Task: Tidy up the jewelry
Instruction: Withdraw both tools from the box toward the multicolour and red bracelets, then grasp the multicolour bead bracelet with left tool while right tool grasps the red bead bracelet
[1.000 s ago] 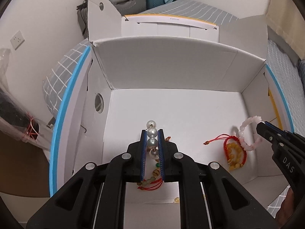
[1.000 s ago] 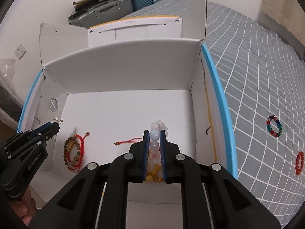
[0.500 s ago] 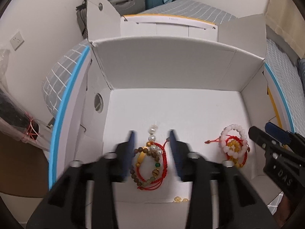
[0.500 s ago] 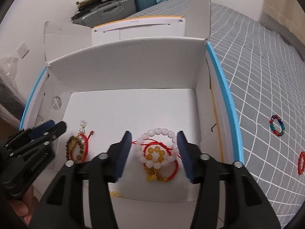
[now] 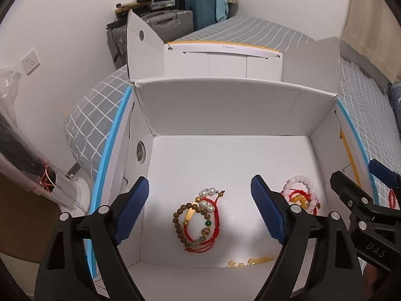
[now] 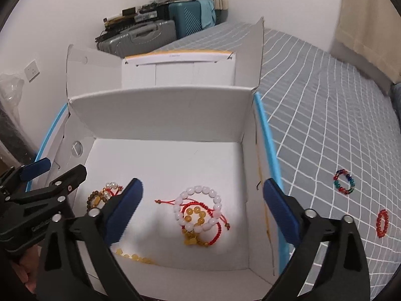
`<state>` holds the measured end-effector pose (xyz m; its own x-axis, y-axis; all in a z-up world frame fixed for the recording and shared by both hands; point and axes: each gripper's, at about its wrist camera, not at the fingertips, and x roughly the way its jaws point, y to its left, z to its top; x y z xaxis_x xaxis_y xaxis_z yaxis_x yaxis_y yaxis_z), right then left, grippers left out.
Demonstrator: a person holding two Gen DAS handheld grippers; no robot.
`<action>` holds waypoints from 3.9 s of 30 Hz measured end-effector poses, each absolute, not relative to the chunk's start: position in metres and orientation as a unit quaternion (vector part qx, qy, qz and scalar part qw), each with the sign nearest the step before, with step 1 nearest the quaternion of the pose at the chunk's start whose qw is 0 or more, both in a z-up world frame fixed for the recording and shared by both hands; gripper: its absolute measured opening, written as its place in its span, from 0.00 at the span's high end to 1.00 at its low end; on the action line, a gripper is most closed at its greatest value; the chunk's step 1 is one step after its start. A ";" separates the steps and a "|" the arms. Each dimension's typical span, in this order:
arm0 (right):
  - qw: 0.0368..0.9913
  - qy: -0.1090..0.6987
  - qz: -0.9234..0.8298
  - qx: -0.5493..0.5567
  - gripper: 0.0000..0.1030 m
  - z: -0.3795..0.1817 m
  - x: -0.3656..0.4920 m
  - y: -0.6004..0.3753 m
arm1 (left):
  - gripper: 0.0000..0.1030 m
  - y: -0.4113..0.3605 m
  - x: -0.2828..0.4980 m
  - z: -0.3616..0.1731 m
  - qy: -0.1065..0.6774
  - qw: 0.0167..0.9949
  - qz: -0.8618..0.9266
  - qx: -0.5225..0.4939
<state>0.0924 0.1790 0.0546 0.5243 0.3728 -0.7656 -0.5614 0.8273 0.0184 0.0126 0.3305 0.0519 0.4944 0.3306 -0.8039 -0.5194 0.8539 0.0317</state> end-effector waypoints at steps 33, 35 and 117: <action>0.904 0.387 0.174 -0.052 0.07 0.091 0.133 0.025 | 0.06 0.242 0.049 0.091 0.390 0.902 0.163 -0.088; 0.906 0.388 0.165 -0.047 0.07 0.091 0.136 0.011 | 0.06 0.230 0.055 0.092 0.391 0.904 0.151 -0.089; 0.854 0.519 -0.014 0.034 0.87 -0.064 0.237 -0.255 | 0.91 0.000 0.270 -0.073 0.478 0.878 0.019 -0.020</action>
<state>0.2375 -0.2549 -0.0641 0.4600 0.0106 -0.8879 0.0596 0.9973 0.0428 0.2702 -0.0001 -0.0732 0.5418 0.0146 -0.8404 -0.0538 0.9984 -0.0173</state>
